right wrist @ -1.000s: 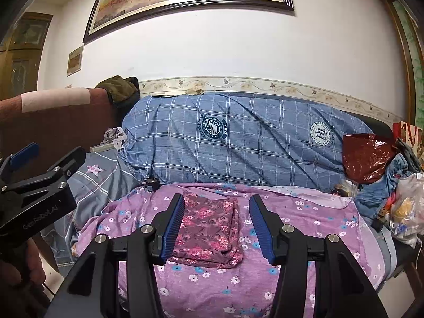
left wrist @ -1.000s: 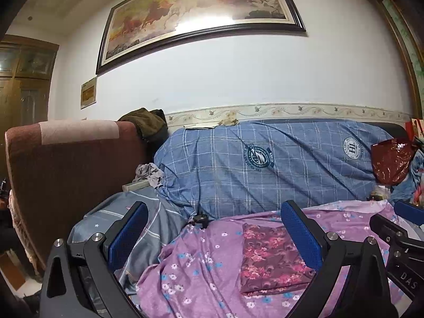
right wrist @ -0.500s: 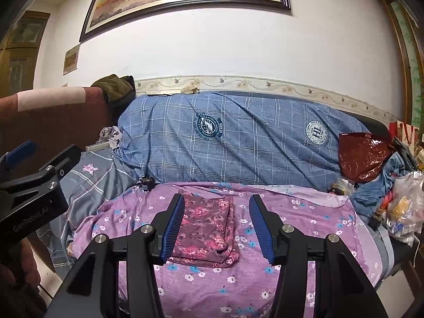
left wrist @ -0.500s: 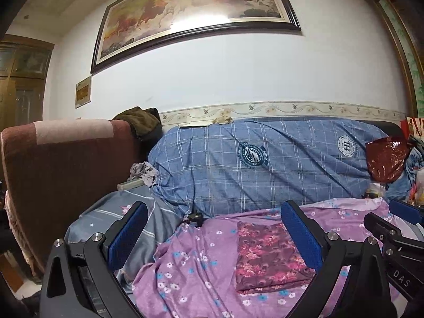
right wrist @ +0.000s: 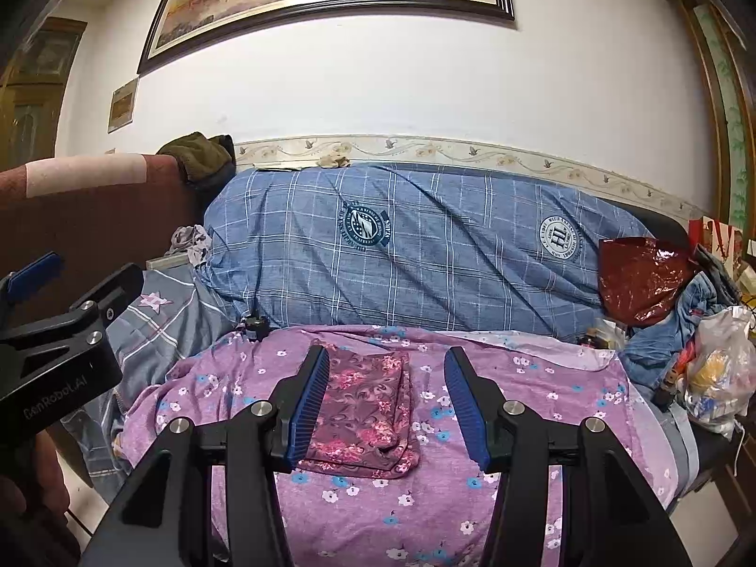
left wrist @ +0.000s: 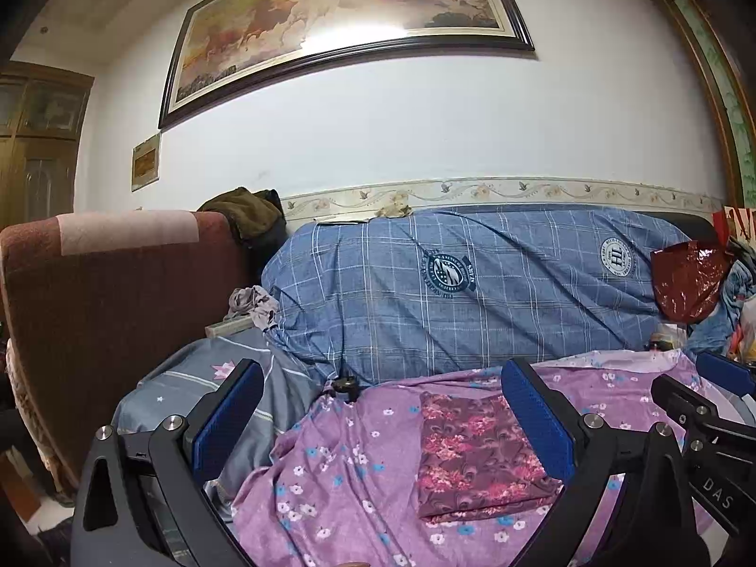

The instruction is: Fold small clothes

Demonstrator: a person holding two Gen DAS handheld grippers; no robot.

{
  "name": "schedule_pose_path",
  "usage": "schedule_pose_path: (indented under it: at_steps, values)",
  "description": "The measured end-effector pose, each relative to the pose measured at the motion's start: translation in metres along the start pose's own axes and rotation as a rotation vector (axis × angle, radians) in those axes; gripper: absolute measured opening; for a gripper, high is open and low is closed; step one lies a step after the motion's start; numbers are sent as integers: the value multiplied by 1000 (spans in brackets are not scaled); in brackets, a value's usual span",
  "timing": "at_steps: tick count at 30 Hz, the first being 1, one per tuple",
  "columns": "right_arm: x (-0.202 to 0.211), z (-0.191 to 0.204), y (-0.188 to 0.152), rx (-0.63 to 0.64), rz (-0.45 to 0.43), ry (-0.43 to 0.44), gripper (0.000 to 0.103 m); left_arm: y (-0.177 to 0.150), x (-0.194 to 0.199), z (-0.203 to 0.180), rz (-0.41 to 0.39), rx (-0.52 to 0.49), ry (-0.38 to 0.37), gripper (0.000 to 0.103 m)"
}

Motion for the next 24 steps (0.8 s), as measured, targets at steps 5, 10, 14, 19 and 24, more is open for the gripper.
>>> schedule_pose_path:
  at_steps: [5, 10, 14, 19, 24]
  values:
    - [-1, -1, 0, 0, 3, 0, 52, 0, -2, -2, 4, -4, -1, 102]
    - [-4, 0, -3, -1, 9, -2, 52, -1, -5, -2, 10, 8, -5, 102]
    - [-8, -2, -4, -1, 15, -4, 52, -3, -8, -4, 14, 10, -10, 102]
    - [-13, -3, -7, -1, 24, -7, 52, -3, -11, -7, 11, -4, -17, 102]
    - [-18, -4, -9, -1, 31, -9, 52, -4, -13, -8, 10, -6, -19, 102]
Point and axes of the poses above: each gripper's, at about its wrist camera, not at the fingertips, and x roughly against the way its jaws point, z to its left, y to its top, the point moved 6 cm from there along -x, roughly the way its jaws point, and after that the axes turned 11 degrees about -x, right-handed, at the moved point
